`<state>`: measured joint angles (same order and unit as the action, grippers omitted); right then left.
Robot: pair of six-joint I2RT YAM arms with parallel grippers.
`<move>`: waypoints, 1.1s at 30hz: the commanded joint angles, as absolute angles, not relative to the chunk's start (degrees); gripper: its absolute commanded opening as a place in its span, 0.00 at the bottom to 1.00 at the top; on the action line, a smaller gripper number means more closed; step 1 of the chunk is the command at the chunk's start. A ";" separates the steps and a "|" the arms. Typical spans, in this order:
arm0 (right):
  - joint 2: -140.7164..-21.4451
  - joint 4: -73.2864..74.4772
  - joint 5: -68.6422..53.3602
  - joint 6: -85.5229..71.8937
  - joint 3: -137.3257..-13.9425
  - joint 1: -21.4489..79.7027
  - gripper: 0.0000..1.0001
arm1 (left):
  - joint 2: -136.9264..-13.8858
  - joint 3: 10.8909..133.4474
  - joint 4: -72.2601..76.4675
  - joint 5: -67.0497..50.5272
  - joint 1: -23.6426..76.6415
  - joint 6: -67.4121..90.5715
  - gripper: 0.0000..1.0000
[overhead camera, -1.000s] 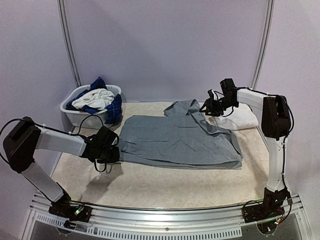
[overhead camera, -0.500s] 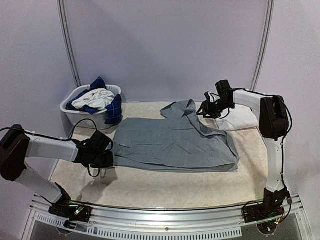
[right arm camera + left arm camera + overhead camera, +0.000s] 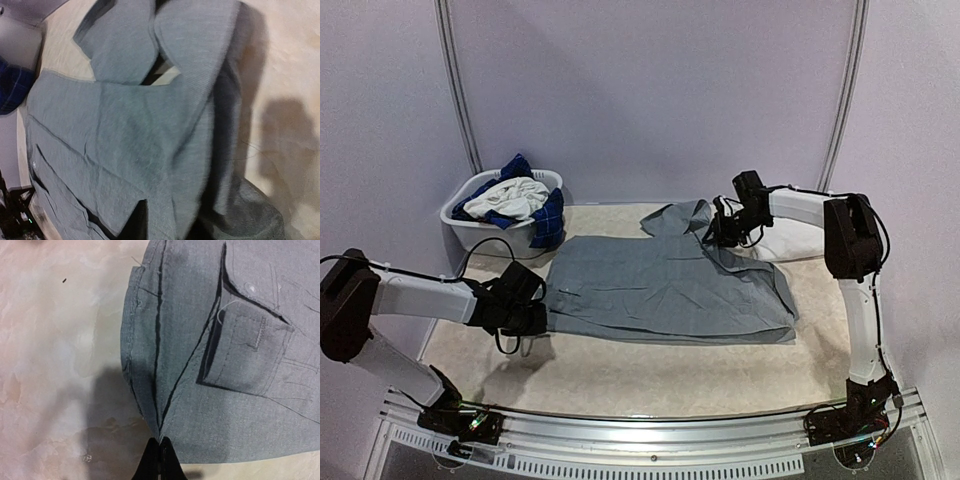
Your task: Fold and stack the mixed laundry pile
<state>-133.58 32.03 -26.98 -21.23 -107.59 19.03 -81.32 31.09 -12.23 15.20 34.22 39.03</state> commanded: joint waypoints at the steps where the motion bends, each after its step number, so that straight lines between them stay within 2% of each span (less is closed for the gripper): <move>1: -135.90 33.50 -21.67 -21.66 -111.35 18.66 0.13 | -80.07 29.88 -14.06 15.12 33.93 38.51 0.00; 3: -136.20 35.34 -20.16 -20.80 -113.80 18.51 0.03 | -79.45 29.97 -15.46 14.87 34.00 38.50 0.00; 4: -136.47 36.78 -19.45 -19.83 -115.29 18.30 0.02 | -78.71 29.94 -16.31 14.88 34.16 38.64 0.00; 8: -136.65 40.61 -19.65 -16.50 -119.91 15.62 0.01 | -76.27 29.65 -20.13 13.98 34.98 39.58 0.00; 15: -140.04 47.62 -28.41 -7.45 -128.39 10.81 0.01 | -75.96 30.48 -25.54 13.34 38.20 41.98 0.00; 19: -143.38 53.93 -25.47 -1.75 -132.11 10.24 0.01 | -74.98 30.61 -30.10 13.90 39.93 43.57 0.00; 22: -142.94 52.19 -23.78 -1.52 -132.10 8.77 0.02 | -73.39 30.32 -33.34 14.71 40.32 44.56 0.00; 28: -144.16 45.84 -28.50 -0.86 -132.10 7.82 0.07 | -71.89 31.91 -36.44 19.82 40.34 45.19 0.00; 31: -145.00 46.80 -23.03 -0.93 -132.08 7.74 0.08 | -71.89 33.62 -39.63 23.98 40.34 45.86 0.00; 33: -144.85 47.44 -19.88 -1.54 -131.84 7.72 0.14 | -71.55 34.40 -41.26 25.46 40.34 45.92 0.05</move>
